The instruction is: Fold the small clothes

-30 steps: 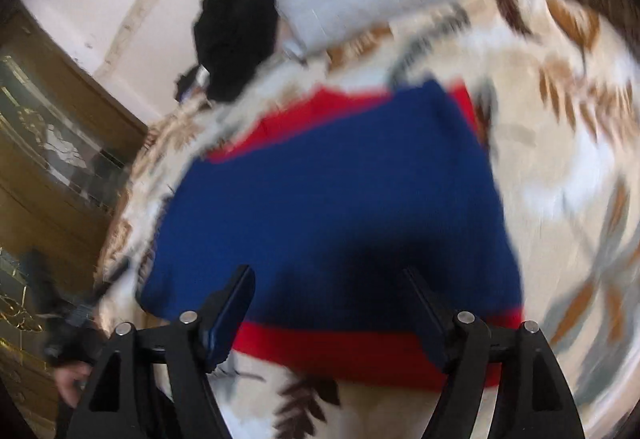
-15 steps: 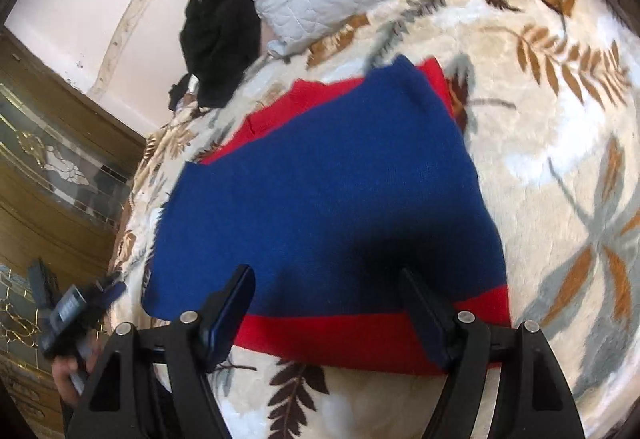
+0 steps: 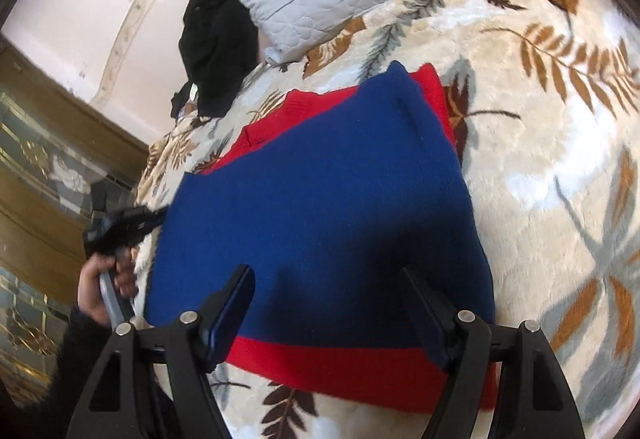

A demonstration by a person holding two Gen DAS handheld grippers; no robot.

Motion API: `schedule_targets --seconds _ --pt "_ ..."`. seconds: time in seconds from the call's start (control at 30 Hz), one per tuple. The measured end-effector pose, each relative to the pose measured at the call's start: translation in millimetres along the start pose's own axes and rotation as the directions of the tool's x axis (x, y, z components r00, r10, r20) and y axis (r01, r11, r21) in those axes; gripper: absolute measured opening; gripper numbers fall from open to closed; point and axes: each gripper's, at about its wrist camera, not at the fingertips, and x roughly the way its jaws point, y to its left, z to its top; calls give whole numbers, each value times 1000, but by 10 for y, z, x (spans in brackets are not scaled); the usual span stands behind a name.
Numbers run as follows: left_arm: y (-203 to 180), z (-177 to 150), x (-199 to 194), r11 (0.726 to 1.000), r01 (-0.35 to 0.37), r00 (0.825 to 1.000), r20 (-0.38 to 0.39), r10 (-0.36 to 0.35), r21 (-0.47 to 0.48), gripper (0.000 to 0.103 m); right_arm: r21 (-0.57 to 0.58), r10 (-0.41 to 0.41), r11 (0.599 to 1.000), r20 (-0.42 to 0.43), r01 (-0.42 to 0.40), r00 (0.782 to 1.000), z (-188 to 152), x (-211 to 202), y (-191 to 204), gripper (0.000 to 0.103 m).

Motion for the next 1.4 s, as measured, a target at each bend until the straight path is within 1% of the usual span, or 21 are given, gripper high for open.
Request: schedule_targets --seconds 0.03,0.1,0.13,0.2,0.27,0.33,0.37,0.43,0.53,0.57,0.63,0.7,0.73,0.77,0.83,0.93,1.03,1.1,1.2,1.3,1.4 --pt "-19 -106 -137 1000 -1 1000 27 1 4 53 13 24 1000 4 -24 1000 -22 -34 18 78" --pt "-123 -314 -371 998 -34 996 84 29 59 68 17 89 996 6 -89 996 -66 -78 85 78" --pt "-193 -418 -445 994 -47 994 107 37 96 68 17 98 995 25 -99 995 -88 -88 75 78" --pt "-327 -601 -520 980 -81 992 107 63 181 69 105 -5 994 5 5 1000 -123 21 -159 81" --pt "-411 -772 -588 969 -100 991 105 78 226 69 198 33 980 6 -34 999 -116 -13 -300 74" --pt "-502 -907 -626 959 -99 992 103 74 265 69 152 -6 988 -2 7 1000 3 -116 -143 75" --pt "-546 -964 -633 953 -103 992 105 76 284 69 103 -8 995 30 5 1000 92 -182 -30 75" --pt "-586 -1037 -656 951 -102 992 101 76 292 69 63 45 997 64 -49 997 330 -199 103 80" --pt "-633 -1126 -656 952 -86 995 73 68 295 69 106 141 984 -7 -140 990 687 173 -2 87" --pt "-648 -1144 -644 949 -90 995 65 73 301 69 120 107 987 -21 -104 994 788 301 -89 87" --pt "-671 -1188 -645 945 -100 995 61 85 311 69 139 -39 989 -41 44 998 1014 543 -386 86" --pt "-677 -1223 -656 943 -102 995 54 90 316 69 303 37 952 11 -39 999 1100 534 -648 84" --pt "-669 -1230 -662 943 -99 995 53 86 317 69 327 31 944 34 -40 999 1124 450 -616 86" --pt "-665 -1236 -667 944 -99 995 58 86 316 69 281 -9 960 48 -5 999 1136 375 -525 86" --pt "-676 -1249 -650 943 -102 994 54 90 317 71 185 -63 981 57 51 996 1066 247 -344 86" --pt "-703 -1280 -649 942 -94 995 50 83 323 71 178 0 984 46 -9 999 719 24 -263 86" --pt "-728 -1308 -662 940 -88 996 48 76 329 72 156 69 985 42 -75 997 138 -291 -142 86" --pt "-744 -1330 -670 941 -86 996 50 73 328 75 171 104 979 31 -108 994 -232 -383 -89 88" --pt "-788 -1363 -664 947 -61 998 43 50 316 77 277 135 951 22 -135 991 -711 -333 -211 88" --pt "-895 -1412 -628 941 -30 1000 18 25 338 77 358 147 922 39 -151 988 -809 -222 -362 89" --pt "-969 -1452 -645 934 -23 1000 24 15 355 77 368 127 916 105 -158 986 -622 -225 -401 89"
